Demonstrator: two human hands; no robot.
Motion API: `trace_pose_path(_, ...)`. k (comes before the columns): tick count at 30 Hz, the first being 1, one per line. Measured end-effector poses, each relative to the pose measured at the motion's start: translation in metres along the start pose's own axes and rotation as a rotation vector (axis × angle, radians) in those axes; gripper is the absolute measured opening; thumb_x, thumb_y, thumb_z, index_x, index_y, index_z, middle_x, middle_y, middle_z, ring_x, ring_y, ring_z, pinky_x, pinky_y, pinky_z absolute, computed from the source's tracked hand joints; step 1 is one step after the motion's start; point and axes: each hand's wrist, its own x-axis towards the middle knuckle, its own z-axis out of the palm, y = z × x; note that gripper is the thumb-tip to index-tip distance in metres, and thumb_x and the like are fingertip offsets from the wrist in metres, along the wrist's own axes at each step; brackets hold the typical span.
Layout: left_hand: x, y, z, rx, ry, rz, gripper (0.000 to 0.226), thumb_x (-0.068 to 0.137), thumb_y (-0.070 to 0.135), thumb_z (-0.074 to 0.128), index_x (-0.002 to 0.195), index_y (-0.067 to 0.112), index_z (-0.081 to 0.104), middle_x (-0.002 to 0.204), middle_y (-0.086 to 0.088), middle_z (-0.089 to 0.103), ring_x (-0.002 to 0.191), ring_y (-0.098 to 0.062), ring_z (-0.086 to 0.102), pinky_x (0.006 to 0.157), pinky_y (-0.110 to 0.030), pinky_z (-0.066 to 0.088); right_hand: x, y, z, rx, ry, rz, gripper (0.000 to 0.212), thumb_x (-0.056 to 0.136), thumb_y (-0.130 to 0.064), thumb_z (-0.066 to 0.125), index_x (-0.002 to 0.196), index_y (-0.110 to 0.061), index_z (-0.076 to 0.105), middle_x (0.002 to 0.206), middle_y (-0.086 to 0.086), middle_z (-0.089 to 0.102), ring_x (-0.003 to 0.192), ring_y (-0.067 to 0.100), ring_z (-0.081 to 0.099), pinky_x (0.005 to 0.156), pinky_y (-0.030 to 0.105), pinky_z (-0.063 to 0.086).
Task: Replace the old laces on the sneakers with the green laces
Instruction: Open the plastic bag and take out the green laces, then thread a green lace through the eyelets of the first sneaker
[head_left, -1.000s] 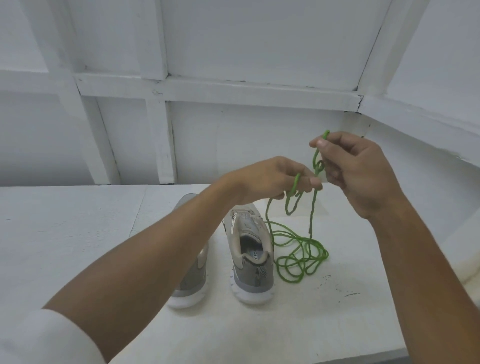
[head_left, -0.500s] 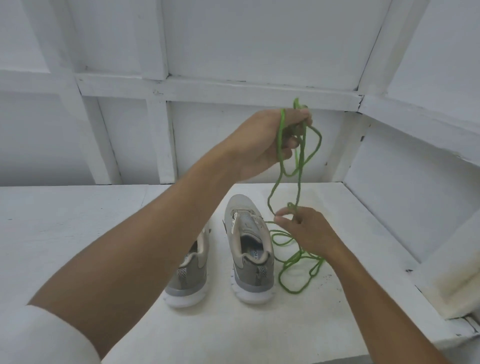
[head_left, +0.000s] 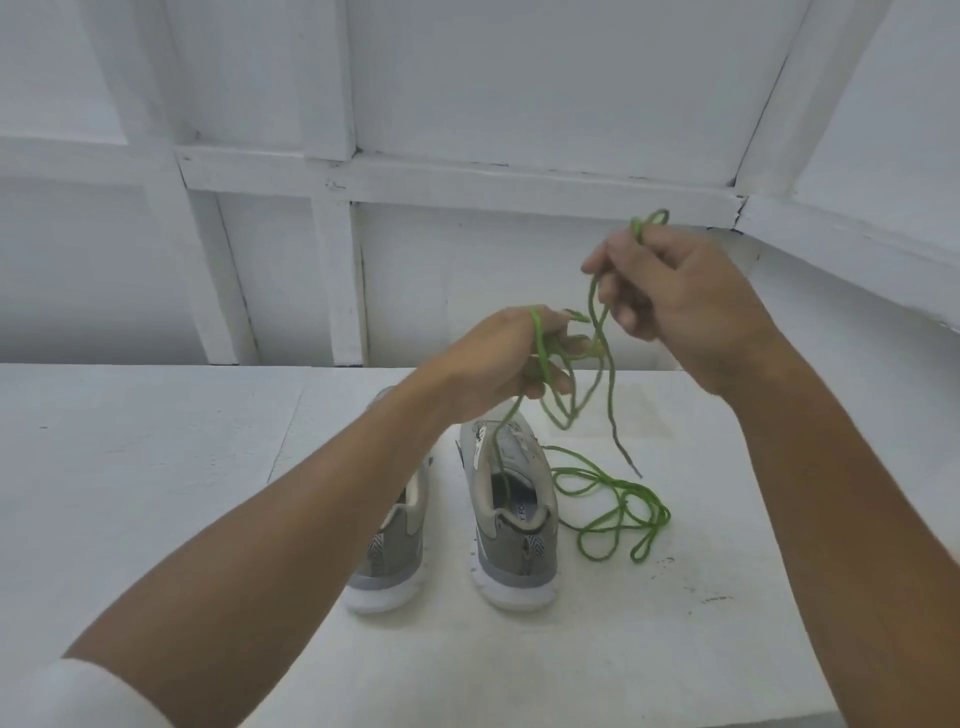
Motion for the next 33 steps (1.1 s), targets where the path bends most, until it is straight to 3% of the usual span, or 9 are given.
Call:
trace_pose_path(3, -0.001, 0.007, 0.003, -0.122, -0.028, 0.023, 0.018, 0.101, 0.024, 0.039, 0.087, 0.014, 0.045, 0.083, -0.008, 0.068, 0.052, -0.017, 0.048, 0.055, -0.026, 0.036, 0.007, -0.011, 0.005, -0.058, 0.022, -0.042, 0.03, 0.103, -0.028, 0.044, 0.09, -0.012, 0.066, 0.066, -0.006, 0.059, 0.048, 0.01, 0.045, 0.045, 0.017, 0.036)
trace_pose_path(7, -0.005, 0.026, -0.002, -0.128, 0.055, 0.073, 0.025, 0.1, 0.02, 0.038, 0.077, 0.017, 0.048, 0.058, 0.001, 0.048, 0.05, -0.014, 0.037, 0.054, -0.026, 0.031, 0.009, -0.005, 0.007, -0.006, 0.055, -0.023, 0.027, 0.103, -0.027, 0.044, 0.094, -0.011, 0.064, 0.066, -0.007, 0.059, 0.048, 0.01, 0.045, 0.045, 0.019, 0.035)
trace_pose_path(10, -0.003, 0.035, -0.009, -0.156, 0.159, 0.138, 0.031, 0.101, 0.017, 0.036, 0.072, 0.018, 0.048, 0.051, 0.005, 0.037, 0.046, -0.011, 0.031, 0.047, -0.022, 0.03, 0.004, 0.004, 0.009, 0.08, 0.056, 0.005, 0.023, 0.099, -0.033, 0.052, 0.099, -0.011, 0.06, 0.063, -0.006, 0.055, 0.049, 0.009, 0.041, 0.046, 0.02, 0.034)
trace_pose_path(12, -0.003, 0.04, -0.019, -0.223, 0.208, 0.176, 0.033, 0.101, 0.018, 0.038, 0.07, 0.019, 0.048, 0.049, 0.006, 0.036, 0.044, -0.01, 0.029, 0.045, -0.023, 0.029, -0.005, 0.012, 0.018, 0.113, 0.017, 0.051, 0.035, 0.088, -0.043, 0.06, 0.101, -0.01, 0.058, 0.064, -0.005, 0.05, 0.051, 0.006, 0.041, 0.048, 0.018, 0.036)
trace_pose_path(17, -0.007, 0.05, -0.035, -0.319, 0.232, 0.196, 0.029, 0.101, 0.021, 0.041, 0.072, 0.018, 0.039, 0.048, 0.005, 0.034, 0.046, -0.011, 0.025, 0.048, -0.025, 0.023, -0.022, 0.051, 0.058, -0.11, -0.151, 0.186, 0.035, 0.08, -0.043, 0.072, 0.105, -0.021, 0.061, 0.07, 0.001, 0.049, 0.057, 0.006, 0.045, 0.054, 0.014, 0.04)
trace_pose_path(21, -0.01, 0.053, -0.043, -0.3, 0.314, 0.21, 0.026, 0.102, 0.021, 0.041, 0.076, 0.018, 0.039, 0.05, 0.004, 0.035, 0.048, -0.012, 0.028, 0.048, -0.024, 0.027, -0.025, 0.077, 0.078, -0.212, -0.193, 0.228, 0.021, 0.085, -0.044, 0.069, 0.086, -0.023, 0.069, 0.065, 0.006, 0.054, 0.053, 0.007, 0.043, 0.048, 0.014, 0.034)
trace_pose_path(25, -0.006, 0.043, -0.061, -0.24, 0.443, 0.226, 0.023, 0.103, 0.022, 0.038, 0.083, 0.017, 0.049, 0.054, 0.003, 0.039, 0.049, -0.011, 0.033, 0.05, -0.024, 0.032, -0.023, 0.095, 0.076, -0.316, -0.164, 0.273, 0.032, 0.088, -0.044, 0.065, 0.075, -0.015, 0.068, 0.064, 0.004, 0.053, 0.055, 0.01, 0.043, 0.05, 0.019, 0.035)
trace_pose_path(29, 0.004, 0.012, -0.08, 0.024, 0.6, 0.161, 0.02, 0.103, 0.025, 0.038, 0.101, 0.018, 0.057, 0.066, -0.001, 0.045, 0.055, -0.014, 0.039, 0.06, -0.03, 0.036, -0.02, 0.11, 0.073, -0.435, -0.161, 0.294, 0.037, 0.089, -0.041, 0.064, 0.072, -0.008, 0.064, 0.066, 0.008, 0.055, 0.057, 0.012, 0.046, 0.057, 0.026, 0.037)
trace_pose_path(33, 0.011, -0.012, -0.095, 0.313, 0.691, 0.121, 0.024, 0.104, 0.032, 0.036, 0.09, 0.019, 0.051, 0.078, -0.007, 0.048, 0.067, -0.019, 0.045, 0.065, -0.032, 0.04, -0.019, 0.105, 0.075, -0.302, -0.132, 0.319, 0.017, 0.088, -0.026, 0.069, 0.08, -0.011, 0.069, 0.059, 0.003, 0.061, 0.044, 0.006, 0.054, 0.045, 0.01, 0.039)
